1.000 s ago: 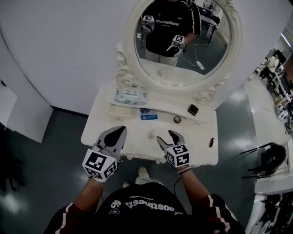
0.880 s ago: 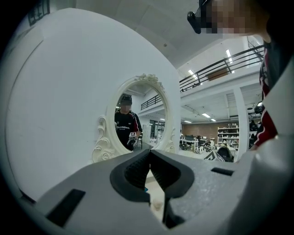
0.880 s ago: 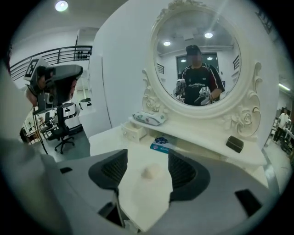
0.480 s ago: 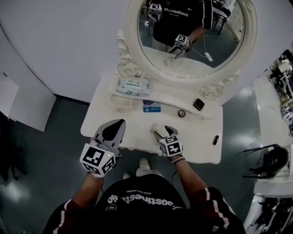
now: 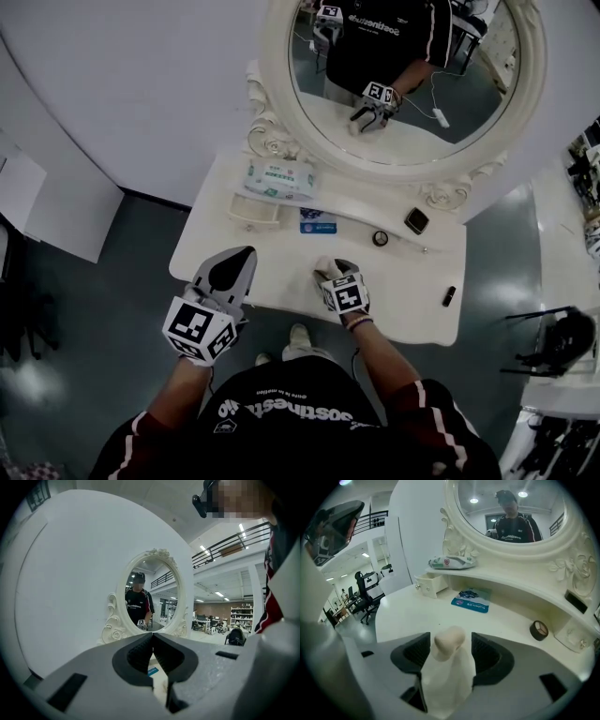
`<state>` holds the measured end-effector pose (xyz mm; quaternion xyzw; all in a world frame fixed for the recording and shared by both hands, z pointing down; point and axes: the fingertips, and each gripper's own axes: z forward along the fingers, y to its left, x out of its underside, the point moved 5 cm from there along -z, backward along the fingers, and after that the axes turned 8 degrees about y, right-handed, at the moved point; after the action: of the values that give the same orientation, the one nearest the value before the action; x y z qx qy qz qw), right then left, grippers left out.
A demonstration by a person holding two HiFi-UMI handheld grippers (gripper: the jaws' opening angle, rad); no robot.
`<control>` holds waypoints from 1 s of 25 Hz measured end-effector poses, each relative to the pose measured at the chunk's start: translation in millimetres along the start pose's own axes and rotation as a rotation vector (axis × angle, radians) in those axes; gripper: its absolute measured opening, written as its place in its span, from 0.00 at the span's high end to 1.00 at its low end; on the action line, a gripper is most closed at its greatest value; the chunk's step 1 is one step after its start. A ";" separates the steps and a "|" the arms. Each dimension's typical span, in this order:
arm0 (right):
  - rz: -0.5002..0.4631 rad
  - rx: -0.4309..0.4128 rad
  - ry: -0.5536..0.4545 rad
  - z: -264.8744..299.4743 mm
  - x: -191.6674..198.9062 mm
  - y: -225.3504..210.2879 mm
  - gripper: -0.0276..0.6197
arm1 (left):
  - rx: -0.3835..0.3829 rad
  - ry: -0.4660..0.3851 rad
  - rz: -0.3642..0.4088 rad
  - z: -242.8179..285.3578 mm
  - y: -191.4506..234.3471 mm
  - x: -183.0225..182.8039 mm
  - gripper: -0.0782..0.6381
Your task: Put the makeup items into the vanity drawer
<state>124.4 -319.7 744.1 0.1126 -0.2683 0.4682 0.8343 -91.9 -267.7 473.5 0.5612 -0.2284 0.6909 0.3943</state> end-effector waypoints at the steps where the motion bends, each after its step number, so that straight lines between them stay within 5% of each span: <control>1: 0.003 -0.005 0.004 3.0 -0.2 -0.3 0.54 | -0.004 0.002 -0.002 0.1 0.8 0.0 0.88; 25: 0.038 0.031 0.024 -4.9 -3.5 -1.0 0.63 | -0.039 -0.036 -0.025 -21.6 12.0 -0.7 0.88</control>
<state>125.5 -320.5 738.2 0.1148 -0.2528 0.4895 0.8266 -114.4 -258.5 468.7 0.5687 -0.2420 0.6710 0.4095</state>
